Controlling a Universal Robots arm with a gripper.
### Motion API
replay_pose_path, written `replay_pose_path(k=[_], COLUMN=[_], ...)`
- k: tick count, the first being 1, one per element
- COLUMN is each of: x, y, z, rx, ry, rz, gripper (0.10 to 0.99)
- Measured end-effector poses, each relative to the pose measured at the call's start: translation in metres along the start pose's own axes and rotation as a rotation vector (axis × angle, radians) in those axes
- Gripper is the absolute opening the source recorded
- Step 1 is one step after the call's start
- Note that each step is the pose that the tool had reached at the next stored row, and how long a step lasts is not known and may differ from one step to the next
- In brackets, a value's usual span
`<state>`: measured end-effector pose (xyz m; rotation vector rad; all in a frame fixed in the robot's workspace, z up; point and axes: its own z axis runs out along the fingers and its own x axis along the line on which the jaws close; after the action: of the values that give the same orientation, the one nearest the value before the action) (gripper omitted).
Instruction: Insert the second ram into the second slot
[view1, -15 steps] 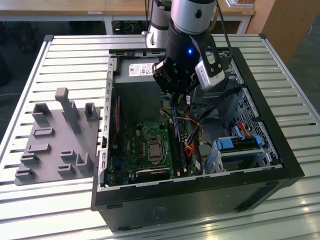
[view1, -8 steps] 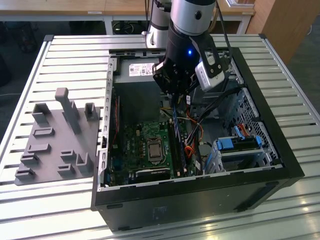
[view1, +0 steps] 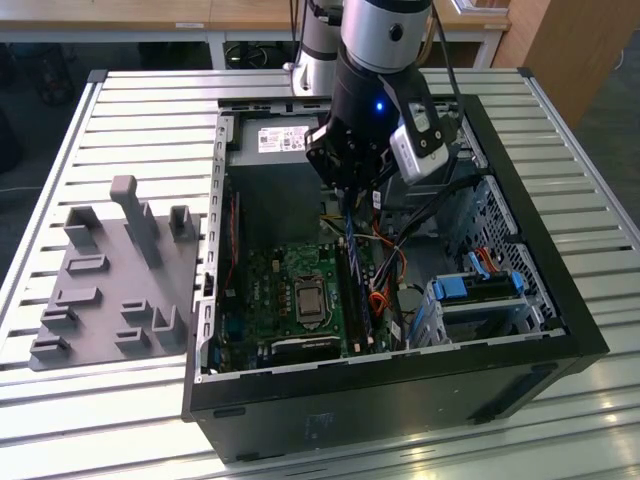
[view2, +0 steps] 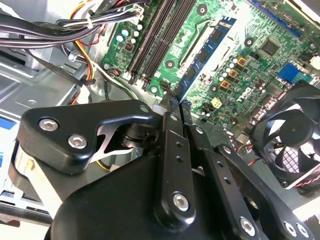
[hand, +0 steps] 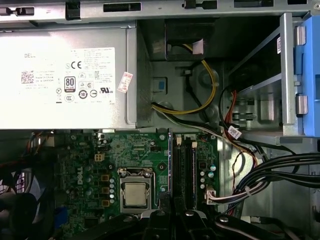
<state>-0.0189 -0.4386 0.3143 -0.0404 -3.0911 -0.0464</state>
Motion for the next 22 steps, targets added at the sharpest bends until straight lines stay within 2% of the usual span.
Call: replay_pose_path(k=[21, 22], x=[-0.0004, -0.0010], y=[-0.0003, -0.0006], z=[0.0090, 0.0204], rx=[0.002, 0.002], ry=[-0.0001, -0.0001], rz=[0.000, 0.000], gripper=[0.137, 0.137])
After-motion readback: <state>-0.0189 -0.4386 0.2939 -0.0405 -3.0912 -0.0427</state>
